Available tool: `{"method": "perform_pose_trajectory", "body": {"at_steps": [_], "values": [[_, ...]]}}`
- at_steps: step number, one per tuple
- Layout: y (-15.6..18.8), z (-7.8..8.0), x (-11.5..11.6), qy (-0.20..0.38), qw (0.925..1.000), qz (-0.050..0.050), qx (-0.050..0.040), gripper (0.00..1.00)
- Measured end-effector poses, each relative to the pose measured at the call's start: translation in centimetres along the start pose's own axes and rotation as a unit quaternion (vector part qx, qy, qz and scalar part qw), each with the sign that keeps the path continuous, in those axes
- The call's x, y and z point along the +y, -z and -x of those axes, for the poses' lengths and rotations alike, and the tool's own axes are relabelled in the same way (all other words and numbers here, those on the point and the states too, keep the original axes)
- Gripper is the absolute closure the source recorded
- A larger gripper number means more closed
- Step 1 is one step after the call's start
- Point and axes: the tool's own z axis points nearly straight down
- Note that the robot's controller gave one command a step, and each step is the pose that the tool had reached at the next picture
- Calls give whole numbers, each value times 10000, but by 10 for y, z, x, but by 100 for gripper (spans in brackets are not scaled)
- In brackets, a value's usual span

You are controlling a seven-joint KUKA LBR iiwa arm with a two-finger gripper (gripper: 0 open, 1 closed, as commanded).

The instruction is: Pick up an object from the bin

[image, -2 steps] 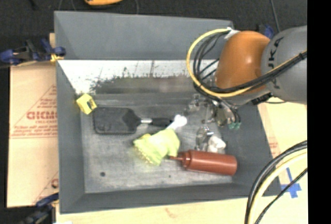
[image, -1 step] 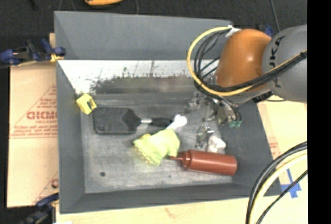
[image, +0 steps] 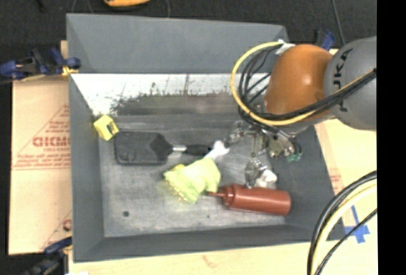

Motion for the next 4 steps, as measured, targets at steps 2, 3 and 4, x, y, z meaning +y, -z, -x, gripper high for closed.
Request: {"method": "perform_pose_trajectory", "body": {"at_steps": [2,3,4], "values": [[-39,-49,-8,-765,9970,-67,-3,100],[-39,-49,-8,-760,9971,-68,-5,100],[2,-49,-13,-702,9975,-3,20,100]]}}
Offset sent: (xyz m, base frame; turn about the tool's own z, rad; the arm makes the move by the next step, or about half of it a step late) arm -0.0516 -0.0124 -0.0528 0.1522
